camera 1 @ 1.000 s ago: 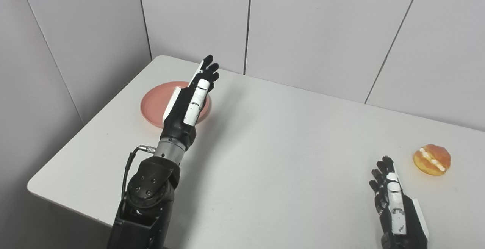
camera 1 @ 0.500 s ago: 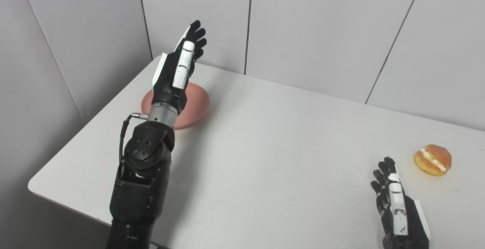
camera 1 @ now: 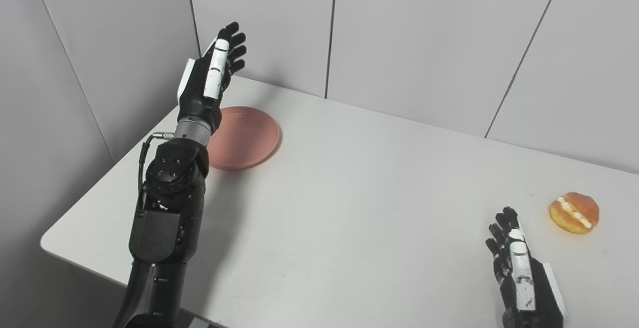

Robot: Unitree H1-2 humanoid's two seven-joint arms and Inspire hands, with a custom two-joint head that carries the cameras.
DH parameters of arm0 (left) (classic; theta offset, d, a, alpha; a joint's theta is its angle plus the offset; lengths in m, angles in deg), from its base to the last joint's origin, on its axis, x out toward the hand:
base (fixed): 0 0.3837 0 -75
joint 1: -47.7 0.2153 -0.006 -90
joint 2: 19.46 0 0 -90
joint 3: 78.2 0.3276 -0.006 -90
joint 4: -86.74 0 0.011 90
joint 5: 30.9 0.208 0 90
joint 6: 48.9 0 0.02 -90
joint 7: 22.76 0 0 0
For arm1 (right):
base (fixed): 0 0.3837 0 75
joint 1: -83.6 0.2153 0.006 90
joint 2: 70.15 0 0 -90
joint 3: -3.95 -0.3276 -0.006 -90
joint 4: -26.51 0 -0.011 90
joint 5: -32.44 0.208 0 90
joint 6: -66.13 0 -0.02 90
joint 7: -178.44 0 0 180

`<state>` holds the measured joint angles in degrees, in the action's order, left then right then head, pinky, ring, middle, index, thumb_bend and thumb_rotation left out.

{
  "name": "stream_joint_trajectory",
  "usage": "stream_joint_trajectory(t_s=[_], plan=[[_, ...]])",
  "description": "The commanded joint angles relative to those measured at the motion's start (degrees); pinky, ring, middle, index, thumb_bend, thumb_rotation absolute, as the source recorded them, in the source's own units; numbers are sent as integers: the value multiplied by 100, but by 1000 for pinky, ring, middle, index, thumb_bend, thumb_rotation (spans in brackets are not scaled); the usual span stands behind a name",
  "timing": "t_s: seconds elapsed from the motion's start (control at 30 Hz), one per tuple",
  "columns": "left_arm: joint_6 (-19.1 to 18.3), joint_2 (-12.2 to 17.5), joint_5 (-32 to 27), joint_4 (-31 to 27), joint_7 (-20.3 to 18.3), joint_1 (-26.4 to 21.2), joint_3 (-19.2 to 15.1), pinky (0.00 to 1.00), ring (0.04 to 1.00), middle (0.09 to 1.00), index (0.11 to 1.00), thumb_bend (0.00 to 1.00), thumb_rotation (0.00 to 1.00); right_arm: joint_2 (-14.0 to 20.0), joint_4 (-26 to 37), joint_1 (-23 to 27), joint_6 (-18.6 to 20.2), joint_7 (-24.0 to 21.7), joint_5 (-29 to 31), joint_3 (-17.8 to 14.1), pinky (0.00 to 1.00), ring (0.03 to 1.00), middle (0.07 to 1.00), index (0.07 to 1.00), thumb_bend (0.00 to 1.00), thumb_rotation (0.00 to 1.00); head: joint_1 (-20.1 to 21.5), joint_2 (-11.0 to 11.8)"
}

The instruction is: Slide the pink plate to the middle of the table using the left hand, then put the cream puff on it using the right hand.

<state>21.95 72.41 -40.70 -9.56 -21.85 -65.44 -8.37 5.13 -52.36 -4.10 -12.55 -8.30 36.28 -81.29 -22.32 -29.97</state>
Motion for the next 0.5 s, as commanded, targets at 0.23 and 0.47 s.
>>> stream_joint_trajectory(t_s=[0.23,0.47], plan=[[290,497,-357,390,-76,-421,-358,934,935,929,899,451,1000,-41,180,122,-13,16,26,-6,1000,1000,1000,1000,218,1000,7,-20],[260,683,-688,654,-114,-434,-543,934,940,936,899,433,1000,-38,213,121,54,13,21,-2,1000,1000,1000,1000,223,1000,-6,-26]])
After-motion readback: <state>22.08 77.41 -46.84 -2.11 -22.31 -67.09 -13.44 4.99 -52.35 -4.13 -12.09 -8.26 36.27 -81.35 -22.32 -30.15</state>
